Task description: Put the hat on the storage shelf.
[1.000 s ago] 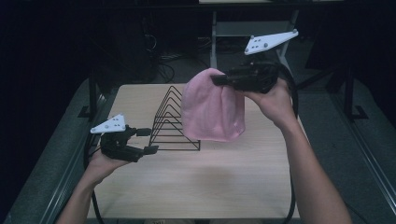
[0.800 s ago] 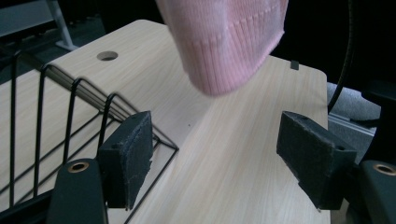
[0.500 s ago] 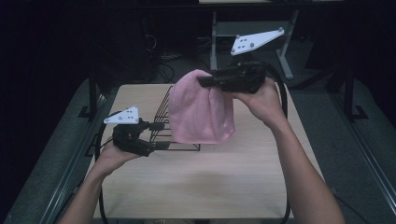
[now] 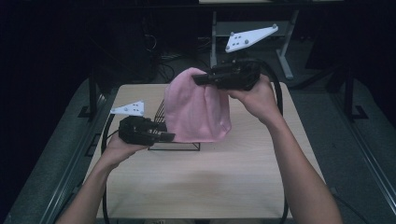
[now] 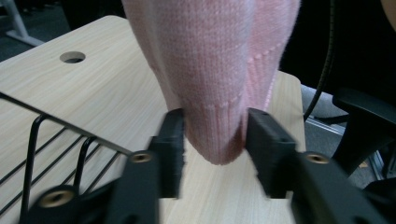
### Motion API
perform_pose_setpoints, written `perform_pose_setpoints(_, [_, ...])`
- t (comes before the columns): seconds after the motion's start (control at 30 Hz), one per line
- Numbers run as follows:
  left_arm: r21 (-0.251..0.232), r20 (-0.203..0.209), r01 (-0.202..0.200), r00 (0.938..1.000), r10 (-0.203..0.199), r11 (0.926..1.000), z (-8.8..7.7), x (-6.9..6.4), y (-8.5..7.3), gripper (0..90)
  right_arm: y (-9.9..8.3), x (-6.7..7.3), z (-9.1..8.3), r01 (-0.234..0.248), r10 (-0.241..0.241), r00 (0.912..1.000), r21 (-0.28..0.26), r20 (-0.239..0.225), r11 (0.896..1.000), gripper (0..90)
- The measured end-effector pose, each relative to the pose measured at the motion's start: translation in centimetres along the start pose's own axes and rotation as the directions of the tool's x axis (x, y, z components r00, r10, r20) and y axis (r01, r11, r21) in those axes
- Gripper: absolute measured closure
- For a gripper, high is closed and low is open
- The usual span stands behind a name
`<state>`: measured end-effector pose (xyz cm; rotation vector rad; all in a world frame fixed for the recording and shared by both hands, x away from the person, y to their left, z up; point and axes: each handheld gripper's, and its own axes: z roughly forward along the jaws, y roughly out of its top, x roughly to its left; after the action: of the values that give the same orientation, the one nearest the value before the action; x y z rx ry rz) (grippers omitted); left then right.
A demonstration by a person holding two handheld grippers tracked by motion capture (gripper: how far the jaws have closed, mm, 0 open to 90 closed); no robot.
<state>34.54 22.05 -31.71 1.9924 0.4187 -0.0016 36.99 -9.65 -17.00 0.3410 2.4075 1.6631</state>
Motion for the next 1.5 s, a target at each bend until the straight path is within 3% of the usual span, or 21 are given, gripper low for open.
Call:
perform_pose_setpoints(0.17, [0.015,-0.006,-0.02,0.9998,0.02,0.9997,-0.2,0.3,0.7,78.5,0.1,-0.5,0.1,-0.005,0.005,0.9999,0.004,0.012,1.0,76.9])
perform_pose_setpoints(0.27, [0.031,-0.036,-0.031,0.9988,0.033,0.999,-0.5,0.6,1.2,81.8,0.1,-0.9,0.2,-0.007,0.007,0.9997,0.002,0.022,1.0,76.9])
perform_pose_setpoints(0.47, [0.067,-0.107,-0.035,0.9934,0.042,0.9972,-1.3,1.6,2.1,82.8,-0.1,-2.1,0.5,-0.035,0.035,0.9984,-0.001,0.045,0.999,76.9])
perform_pose_setpoints(0.6, [0.077,-0.135,-0.031,0.9901,0.041,0.9966,-1.9,2.7,2.6,82.7,-0.1,-2.7,0.9,-0.03,0.031,0.996,-0.012,0.084,0.999,76.7])
perform_pose_setpoints(0.8, [0.091,-0.19,-0.018,0.9812,0.035,0.9957,-2.3,3.9,3.0,82.7,0.3,-3.6,1.9,-0.024,0.025,0.994,-0.011,0.107,1.0,76.8])
perform_pose_setpoints(1.2, [0.15,-0.236,0.009,0.9713,0.027,0.9887,-1.3,5.7,2.6,82.6,-0.3,-5.1,3.5,-0.02,0.015,0.9911,0.035,0.132,0.999,76.7])
perform_pose_setpoints(1.37, [0.164,-0.254,0.008,0.9666,0.034,0.9865,-1.2,6.0,2.2,82.4,-0.6,-5.4,4.1,-0.019,0.014,0.9926,0.038,0.121,0.999,76.7])
perform_pose_setpoints(1.5, [0.161,-0.255,0.025,0.9668,0.017,0.9867,-1.4,6.2,1.7,82.1,-0.7,-5.4,4.7,-0.017,0.013,0.9947,0.037,0.102,0.999,76.5])
